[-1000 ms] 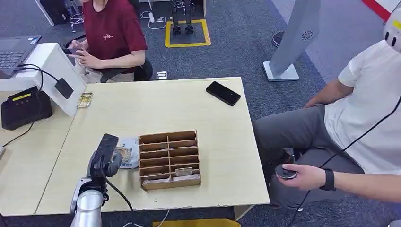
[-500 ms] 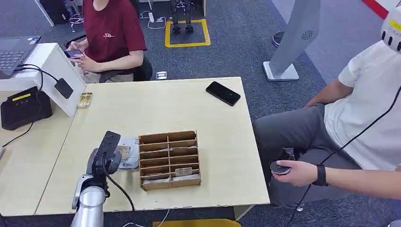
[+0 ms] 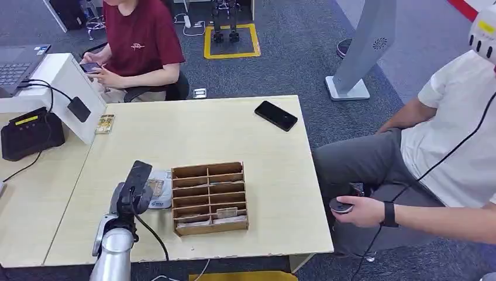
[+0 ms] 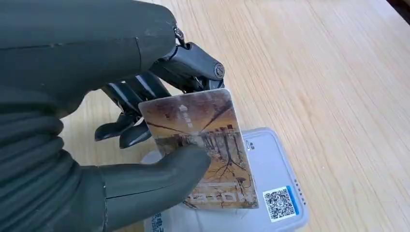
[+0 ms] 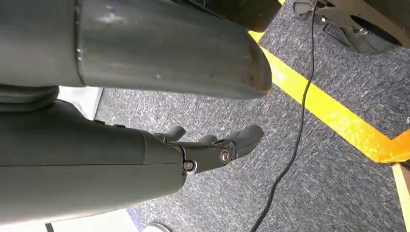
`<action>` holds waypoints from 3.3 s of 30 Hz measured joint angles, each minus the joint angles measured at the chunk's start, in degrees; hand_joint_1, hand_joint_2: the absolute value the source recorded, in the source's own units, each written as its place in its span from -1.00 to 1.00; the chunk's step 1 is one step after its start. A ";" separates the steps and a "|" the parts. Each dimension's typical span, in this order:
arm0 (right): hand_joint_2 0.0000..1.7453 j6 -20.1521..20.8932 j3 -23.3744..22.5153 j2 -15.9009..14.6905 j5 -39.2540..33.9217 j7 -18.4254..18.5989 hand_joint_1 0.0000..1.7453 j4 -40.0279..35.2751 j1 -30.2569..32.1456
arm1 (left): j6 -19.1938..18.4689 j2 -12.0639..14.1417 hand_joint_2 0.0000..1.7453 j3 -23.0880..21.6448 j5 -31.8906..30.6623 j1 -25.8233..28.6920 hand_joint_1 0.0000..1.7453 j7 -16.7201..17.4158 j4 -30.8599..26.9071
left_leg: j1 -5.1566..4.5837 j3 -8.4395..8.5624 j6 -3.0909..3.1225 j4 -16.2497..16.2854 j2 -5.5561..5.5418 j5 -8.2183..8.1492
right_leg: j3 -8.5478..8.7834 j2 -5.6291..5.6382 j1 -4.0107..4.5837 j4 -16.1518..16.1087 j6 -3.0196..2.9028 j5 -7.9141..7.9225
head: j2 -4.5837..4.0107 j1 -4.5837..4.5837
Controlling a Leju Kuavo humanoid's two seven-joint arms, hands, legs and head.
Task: Pass the card to the sensor for recognition and then transmit it.
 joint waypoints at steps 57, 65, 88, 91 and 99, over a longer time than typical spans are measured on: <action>-1.00 0.17 2.86 0.70 0.00 -0.50 -1.00 -0.02 0.36 | 5.40 -1.55 1.00 4.35 -23.43 -5.02 1.00 -0.48 11.69 | -0.01 0.06 0.00 0.00 0.00 0.00 | 0.06 0.00 0.00 0.00 0.00 0.00 | 0.00 -0.02; -1.00 0.17 2.88 0.79 0.00 -0.50 -1.00 -0.02 0.37 | 5.75 -1.53 1.00 4.35 -24.33 -5.19 1.00 -0.42 12.11 | -0.01 0.07 0.00 0.00 0.00 0.00 | 0.07 0.00 0.00 0.00 0.00 0.00 | 0.00 0.00; -1.00 -0.42 2.88 0.79 0.00 -1.68 -1.00 0.00 0.73 | -10.32 -1.33 1.00 -0.22 18.96 -5.93 1.00 -7.04 2.37 | 0.00 0.02 0.03 0.01 -0.03 0.08 | 0.01 -0.02 0.01 0.02 0.00 0.03 | 0.00 0.00; -1.00 -0.50 2.89 0.74 -0.02 -1.51 -1.00 -0.02 0.71 | -8.67 0.00 1.00 -2.95 32.64 -11.04 1.00 -4.65 -4.29 | 0.02 -0.09 0.03 0.04 -0.06 0.12 | -0.05 -0.06 0.03 0.04 -0.03 0.08 | 0.00 0.00; -1.00 -0.79 2.88 0.72 -0.02 -1.36 -1.00 -0.04 0.63 | 0.42 4.59 1.00 -5.83 31.73 -29.92 1.00 -0.22 -12.92 | 0.06 -0.11 -0.08 0.03 -0.04 0.23 | -0.12 -0.01 0.07 0.07 -0.06 0.23 | 0.00 -0.04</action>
